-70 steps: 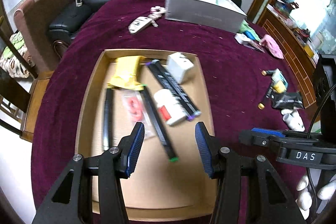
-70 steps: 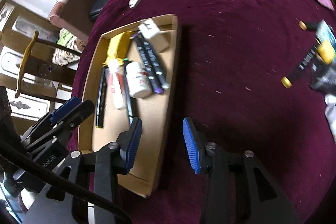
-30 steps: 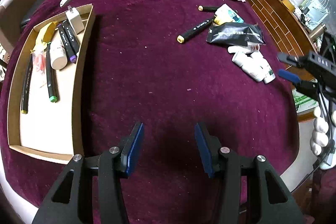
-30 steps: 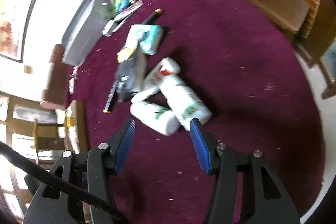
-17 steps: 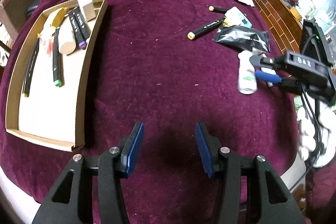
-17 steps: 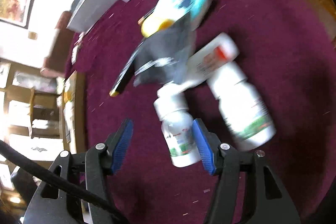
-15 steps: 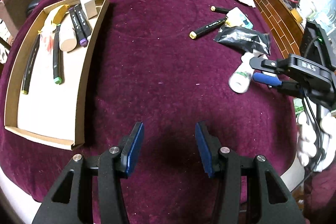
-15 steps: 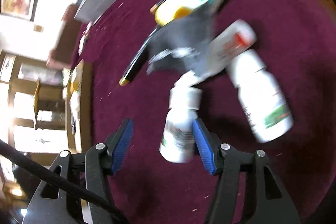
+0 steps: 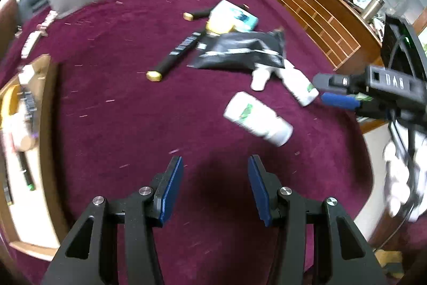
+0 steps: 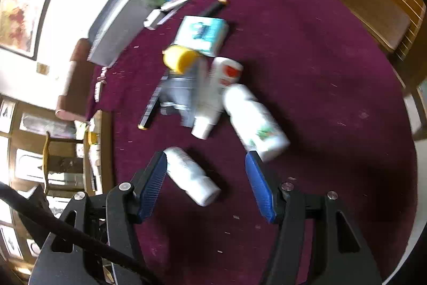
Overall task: Organize objects
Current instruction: 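Grasp a white bottle with the left tool while the right tool grasps another white bottle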
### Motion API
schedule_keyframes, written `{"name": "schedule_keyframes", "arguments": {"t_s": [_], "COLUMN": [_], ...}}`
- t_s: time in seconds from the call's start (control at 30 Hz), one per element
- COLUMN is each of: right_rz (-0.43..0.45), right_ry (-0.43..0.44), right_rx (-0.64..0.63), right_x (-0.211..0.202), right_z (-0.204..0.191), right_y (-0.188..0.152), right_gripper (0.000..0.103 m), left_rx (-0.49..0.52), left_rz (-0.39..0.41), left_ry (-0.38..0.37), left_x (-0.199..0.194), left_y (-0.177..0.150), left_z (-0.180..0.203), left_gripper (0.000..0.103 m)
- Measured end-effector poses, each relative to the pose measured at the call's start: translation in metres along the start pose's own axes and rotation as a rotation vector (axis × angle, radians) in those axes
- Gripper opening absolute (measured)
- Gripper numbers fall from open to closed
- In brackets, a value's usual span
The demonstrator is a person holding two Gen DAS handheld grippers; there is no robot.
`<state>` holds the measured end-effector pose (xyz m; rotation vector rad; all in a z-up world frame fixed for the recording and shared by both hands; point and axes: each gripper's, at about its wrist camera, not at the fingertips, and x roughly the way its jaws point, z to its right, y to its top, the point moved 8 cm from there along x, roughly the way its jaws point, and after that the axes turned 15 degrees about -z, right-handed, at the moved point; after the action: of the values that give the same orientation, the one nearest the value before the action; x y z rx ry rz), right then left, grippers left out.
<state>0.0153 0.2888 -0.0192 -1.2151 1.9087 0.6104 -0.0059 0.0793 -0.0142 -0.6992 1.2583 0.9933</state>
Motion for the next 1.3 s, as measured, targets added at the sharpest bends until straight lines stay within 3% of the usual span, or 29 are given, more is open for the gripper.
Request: {"name": "schedule_keyframes", "arguments": {"t_s": [0.33,0.47,0.53,0.6,0.67,0.83,0.97,1.1,1.17,1.23,1.27,1.3], "right_rz": [0.011,0.007,0.003,0.005,0.007,-0.004,-0.001,0.002,-0.009,-0.021,-0.023,-0.027], "right_ry": [-0.027,-0.034,-0.044,-0.063,-0.086,-0.153,-0.273,-0.388,-0.41,-0.425,-0.434,-0.444], "right_rx": [0.027,0.025,0.014,-0.006,-0.026,-0.089,-0.163,-0.215,-0.217,-0.22,-0.221,-0.223], "right_x": [-0.009,-0.009,-0.009,-0.01,-0.009,0.001,0.014,0.026,0.032,0.037,0.039,0.041], "right_z": [0.025,0.028,0.027,0.025,0.023,0.013,0.004,-0.001,-0.001,-0.002,-0.002,-0.002], "right_y": [-0.006,-0.002,-0.001,0.001,0.003,0.012,0.024,0.032,0.032,0.031,0.03,0.029], "right_gripper": [0.06,0.06,0.06,0.06,0.06,0.06,0.06,0.06,0.06,0.06,0.06,0.06], "left_rx": [-0.165,-0.142,-0.111,-0.097,-0.09,-0.082,-0.057,0.008,0.023,0.036,0.025,0.013], "left_rz": [-0.003,-0.053,-0.04,-0.038,-0.051,-0.045,-0.028,0.006,0.01,0.005,0.005,-0.002], "left_ry": [-0.085,-0.042,-0.026,-0.025,-0.028,0.006,0.04,0.089,0.112,0.118,0.125,0.104], "left_x": [0.035,0.063,0.062,0.06,0.057,0.053,0.058,0.062,0.063,0.062,0.061,0.058], "left_y": [0.049,0.059,0.057,0.055,0.05,0.043,0.045,0.042,0.042,0.039,0.038,0.035], "left_z": [0.021,0.032,0.039,0.04,0.038,0.036,0.039,0.049,0.049,0.048,0.044,0.039], "left_gripper": [0.044,0.044,0.043,0.032,0.029,0.029,0.037,0.053,0.053,0.047,0.029,0.028]}}
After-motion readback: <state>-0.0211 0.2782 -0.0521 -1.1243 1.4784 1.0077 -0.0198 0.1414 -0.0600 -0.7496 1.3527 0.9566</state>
